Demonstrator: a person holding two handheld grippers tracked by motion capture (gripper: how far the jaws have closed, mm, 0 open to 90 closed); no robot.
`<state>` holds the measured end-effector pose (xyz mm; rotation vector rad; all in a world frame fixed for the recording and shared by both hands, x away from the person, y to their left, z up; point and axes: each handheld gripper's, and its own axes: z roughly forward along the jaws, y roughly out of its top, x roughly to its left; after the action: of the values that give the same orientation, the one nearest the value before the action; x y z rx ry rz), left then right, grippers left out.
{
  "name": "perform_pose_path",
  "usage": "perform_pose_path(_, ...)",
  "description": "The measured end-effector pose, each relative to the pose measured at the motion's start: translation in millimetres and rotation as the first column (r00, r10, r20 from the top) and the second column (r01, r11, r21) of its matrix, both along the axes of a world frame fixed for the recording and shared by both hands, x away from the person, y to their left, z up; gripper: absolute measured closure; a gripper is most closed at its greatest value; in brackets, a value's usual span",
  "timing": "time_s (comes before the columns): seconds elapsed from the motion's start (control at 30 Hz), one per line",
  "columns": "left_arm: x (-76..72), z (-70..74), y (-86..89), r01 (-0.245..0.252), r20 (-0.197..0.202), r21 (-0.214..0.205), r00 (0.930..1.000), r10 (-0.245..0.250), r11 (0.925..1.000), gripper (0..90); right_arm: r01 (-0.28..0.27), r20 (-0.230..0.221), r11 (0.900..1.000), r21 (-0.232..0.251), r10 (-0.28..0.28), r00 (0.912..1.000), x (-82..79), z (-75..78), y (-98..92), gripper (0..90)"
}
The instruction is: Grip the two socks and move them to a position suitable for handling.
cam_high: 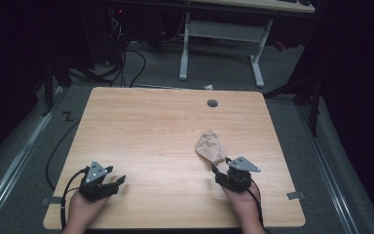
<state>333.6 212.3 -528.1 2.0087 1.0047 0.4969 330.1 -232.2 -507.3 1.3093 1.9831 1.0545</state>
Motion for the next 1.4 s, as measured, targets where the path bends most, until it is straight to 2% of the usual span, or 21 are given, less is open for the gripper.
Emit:
perform_pose_path(0.07, 0.1, -0.2, -0.6, 0.003, 0.001, 0.004, 1.0, -0.003, 1.0, 38.0, -0.004, -0.014, 0.9997, -0.024, 0.004, 0.9999, 5.9, 0.2, 6.2, 36.4)
perform_pose_path(0.1, 0.0, -0.3, -0.7, 0.005, 0.002, 0.004, 1.0, -0.005, 1.0, 38.0, 0.001, -0.005, 0.9993, -0.038, -0.002, 1.0, 9.8, -1.4, 9.9, 36.9)
perform_pose_path(0.17, -0.4, 0.0, -0.6, 0.008, 0.004, 0.008, 1.0, -0.008, 0.9999, 38.0, 0.02, -0.022, 0.9978, -0.063, -0.022, 0.9995, 17.9, -4.0, 12.6, 36.7)
perform_pose_path(0.27, -0.5, 0.3, 0.3, 0.009, 0.002, 0.006, 1.0, -0.009, 0.9999, 38.0, 0.027, -0.034, 0.9965, -0.08, -0.03, 0.999, 26.9, -5.0, 15.2, 38.7)
perform_pose_path(0.37, -0.1, 0.1, 0.8, 0.007, 0.004, 0.006, 1.0, -0.007, 1.0, 38.0, 0.035, -0.051, 0.9949, -0.095, -0.04, 0.9979, 33.6, -6.8, 15.4, 45.6)
perform_pose_path(0.43, 0.0, -0.1, 0.8, 0.008, 0.003, 0.008, 1.0, -0.008, 0.9999, 38.0, 0.023, -0.061, 0.9949, -0.098, -0.029, 0.9977, 35.6, -9.0, 14.8, 59.5)
perform_pose_path(0.47, 0.0, 0.0, 0.4, 0.009, 0.005, 0.008, 0.9999, -0.009, 0.9999, 38.0, 0.019, -0.058, 0.9931, -0.116, -0.026, 0.998, 34.0, -9.5, 16.8, 75.6)
perform_pose_path(0.5, 0.0, 0.0, 0.4, 0.009, 0.005, 0.008, 0.9999, -0.009, 0.9999, 38.0, 0.019, -0.058, 0.9931, -0.116, -0.026, 0.998, 34.0, -9.5, 16.8, 75.6)
perform_pose_path(0.57, -0.1, 0.2, 0.1, 0.012, 0.006, 0.013, 0.9999, -0.012, 0.9998, 38.0, -0.006, -0.037, 0.9931, -0.117, 0.001, 0.9993, 29.2, -6.2, 19.9, 83.2)
perform_pose_path(0.73, -0.7, -0.1, -2.8, 0.021, 0.0, 0.02, 0.9998, -0.021, 0.9996, 38.0, -0.054, -0.008, 0.9942, -0.093, 0.053, 0.9985, 16.8, 2.2, 27.3, 83.5)
perform_pose_path(0.97, -1.3, -0.9, -4.8, 0.026, -0.003, 0.014, 0.9997, -0.026, 0.9996, 38.2, -0.117, 0.0, 0.9902, -0.076, 0.118, 0.993, 2.2, 3.1, 41.2, 83.4)
perform_pose_path(1.0, -1.3, -1.0, -5.3, 0.029, -0.005, 0.011, 0.9996, -0.029, 0.9995, 38.4, -0.147, -0.002, 0.9869, -0.067, 0.147, 0.9891, -4.1, 1.4, 48.6, 83.3)
perform_pose_path(1.07, -1.4, -0.9, -5.8, 0.032, -0.008, 0.012, 0.9995, -0.032, 0.9994, 38.4, -0.158, -0.003, 0.9853, -0.065, 0.158, 0.9874, -6.0, 0.5, 51.4, 83.3)
perform_pose_path(1.1, -1.6, -0.9, -6.4, 0.035, -0.011, 0.012, 0.9993, -0.035, 0.9993, 38.5, -0.177, -0.005, 0.9823, -0.061, 0.177, 0.9842, -9.2, -1.2, 56.3, 83.3)
perform_pose_path(1.13, -1.9, -1.1, -7.2, 0.038, -0.011, 0.006, 0.9992, -0.038, 0.9993, 38.9, -0.212, -0.014, 0.9756, -0.057, 0.212, 0.9773, -13.8, -4.4, 64.9, 83.3)
perform_pose_path(1.17, -2.5, -1.0, -8.5, 0.04, -0.011, -0.001, 0.9991, -0.04, 0.9992, 38.9, -0.212, -0.014, 0.9756, -0.057, 0.212, 0.9773, -13.8, -4.4, 64.9, 83.3)
perform_pose_path(1.33, -7.5, -0.6, -19.9, 0.092, -0.02, -0.005, 0.9955, -0.092, 0.9957, 41.5, -0.293, -0.042, 0.9553, -0.043, 0.291, 0.9558, -24.4, -13.2, 87.3, 83.0)
perform_pose_path(1.37, -8.6, -0.4, -23.0, 0.106, -0.027, -0.001, 0.994, -0.106, 0.9944, 42.7, -0.321, -0.051, 0.9462, -0.04, 0.319, 0.9464, -28.1, -16.1, 95.4, 82.9)
perform_pose_path(1.4, -9.6, -0.9, -26.5, 0.12, -0.029, -0.006, 0.9924, -0.12, 0.9928, 42.7, -0.321, -0.051, 0.9462, -0.04, 0.319, 0.9464, -28.1, -16.1, 95.4, 82.9)
